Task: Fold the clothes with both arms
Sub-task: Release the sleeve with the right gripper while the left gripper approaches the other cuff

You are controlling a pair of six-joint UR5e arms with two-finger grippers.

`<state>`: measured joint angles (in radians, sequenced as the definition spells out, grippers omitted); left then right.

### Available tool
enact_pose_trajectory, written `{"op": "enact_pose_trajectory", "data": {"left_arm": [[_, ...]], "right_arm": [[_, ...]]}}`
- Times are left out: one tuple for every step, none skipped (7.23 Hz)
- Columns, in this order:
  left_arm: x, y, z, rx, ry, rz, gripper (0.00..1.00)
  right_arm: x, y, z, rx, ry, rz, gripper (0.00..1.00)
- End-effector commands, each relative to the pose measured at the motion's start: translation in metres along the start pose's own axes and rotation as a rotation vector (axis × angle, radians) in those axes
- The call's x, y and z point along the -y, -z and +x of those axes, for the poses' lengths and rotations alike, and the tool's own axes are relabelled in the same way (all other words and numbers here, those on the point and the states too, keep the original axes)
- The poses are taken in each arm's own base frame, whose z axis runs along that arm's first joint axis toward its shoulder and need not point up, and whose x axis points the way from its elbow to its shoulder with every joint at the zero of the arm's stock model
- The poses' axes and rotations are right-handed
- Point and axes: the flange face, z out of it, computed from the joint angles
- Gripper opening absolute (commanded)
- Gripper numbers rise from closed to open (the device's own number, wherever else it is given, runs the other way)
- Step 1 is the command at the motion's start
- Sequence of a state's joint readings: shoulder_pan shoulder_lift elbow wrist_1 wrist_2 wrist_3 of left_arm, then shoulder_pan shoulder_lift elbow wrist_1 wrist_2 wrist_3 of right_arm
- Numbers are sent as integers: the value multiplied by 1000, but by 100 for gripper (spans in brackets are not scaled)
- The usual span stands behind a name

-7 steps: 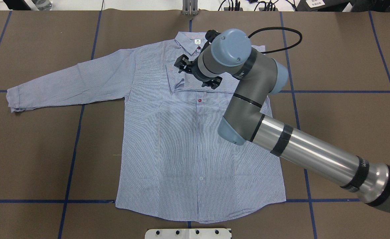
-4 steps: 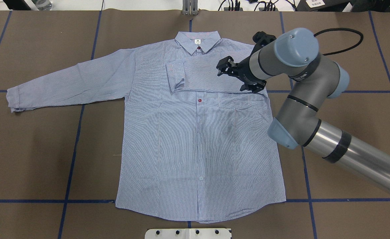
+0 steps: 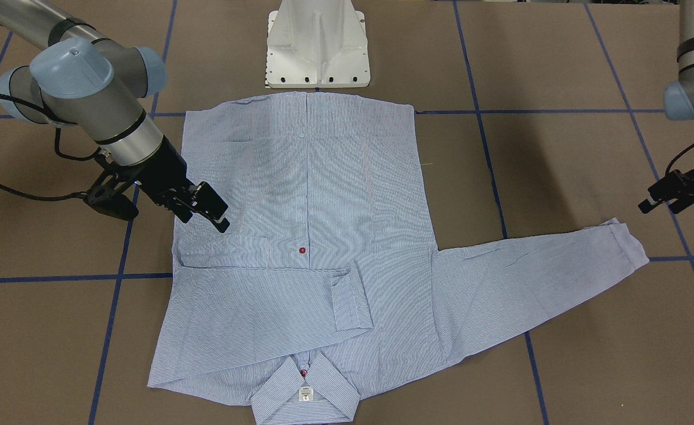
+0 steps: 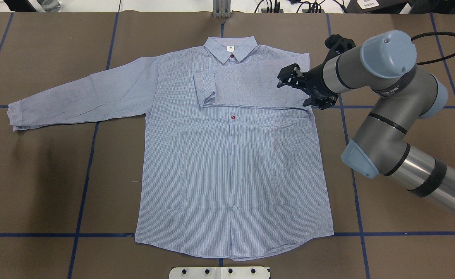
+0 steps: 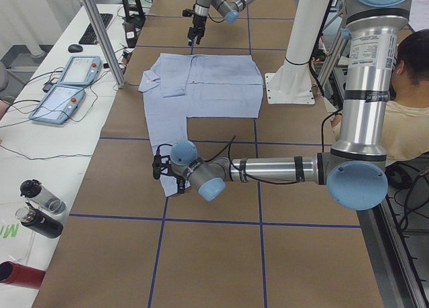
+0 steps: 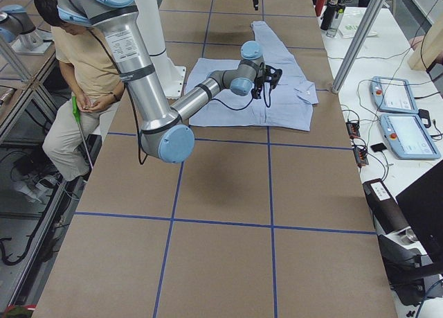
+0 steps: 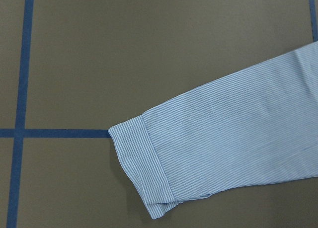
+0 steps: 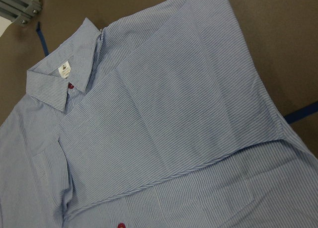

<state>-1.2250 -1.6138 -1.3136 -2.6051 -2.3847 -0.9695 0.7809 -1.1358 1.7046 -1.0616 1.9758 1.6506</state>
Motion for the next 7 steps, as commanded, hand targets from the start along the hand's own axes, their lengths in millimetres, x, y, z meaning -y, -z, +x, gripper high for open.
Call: {"op": "enact_pose_trajectory", "data": {"left_arm": [[-16,-41,3,-29,140,77,79],[-18,-41,6,-40,199,74,74],[-21,-45,8,-46,207,70,73],[-26,-52,8,-41,206,55,71],[-29,-57,7,-37,207,43,65],[-31,-60,5,-31,208,39,63],[-33,-62,2,-25,211,34,60]], "right_arm": [[1,0,6,-7,-3,2,100],[1,0,7,-8,-3,4,100],[0,2,8,-5,-2,5,100],[0,1,8,-7,-2,4,100],[0,2,8,-5,-2,5,100],[1,1,9,-8,-3,5,100],[0,1,9,-7,-2,4,100]]}}
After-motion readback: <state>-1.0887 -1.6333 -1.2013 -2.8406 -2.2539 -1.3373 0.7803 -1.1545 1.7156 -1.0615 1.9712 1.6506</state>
